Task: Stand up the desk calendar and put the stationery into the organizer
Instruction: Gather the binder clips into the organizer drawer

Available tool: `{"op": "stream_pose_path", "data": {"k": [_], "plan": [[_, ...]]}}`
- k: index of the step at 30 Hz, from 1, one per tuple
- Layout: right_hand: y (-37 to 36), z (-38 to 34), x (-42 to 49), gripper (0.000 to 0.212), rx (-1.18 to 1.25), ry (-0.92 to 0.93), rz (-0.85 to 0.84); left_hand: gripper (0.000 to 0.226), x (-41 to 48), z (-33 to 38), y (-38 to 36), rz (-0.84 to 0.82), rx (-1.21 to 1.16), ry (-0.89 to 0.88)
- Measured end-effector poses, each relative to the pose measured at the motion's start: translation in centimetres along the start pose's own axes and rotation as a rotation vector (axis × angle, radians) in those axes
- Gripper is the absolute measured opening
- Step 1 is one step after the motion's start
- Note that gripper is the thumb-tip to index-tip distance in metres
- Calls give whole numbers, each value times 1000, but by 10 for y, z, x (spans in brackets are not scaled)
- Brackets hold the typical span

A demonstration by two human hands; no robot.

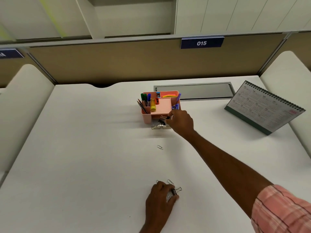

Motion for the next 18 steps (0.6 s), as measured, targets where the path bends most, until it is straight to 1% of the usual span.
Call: {"op": "stream_pose_path", "data": {"k": [5,9,11,14,18], "plan": [[-13,0,7,32,-171,75,-44,36,-1,-1,-1,23,-6,-11],[-16,-5,12,38,-297,85,-77,35,-1,0,-1,31,-1,-10],[-18,-8,12,37,-335,91,-88,34,0,1,-1,32,1,-3],[-20,-7,13,36,-335,90,-91,33,1,0,-3,47,7,-8],[-15,-3,11,35,-241,100,-57,34,2,0,-2,26,-14,13]]}}
Point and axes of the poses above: each hand's wrist, its own x-axis towards the middle knuckle, its own y-axis out of the back of the hand, z = x × y, the point moved 1 cm from there along x, towards the middle knuckle, and after that the axes turned 14 degrees about z, right-handed, at the moved point
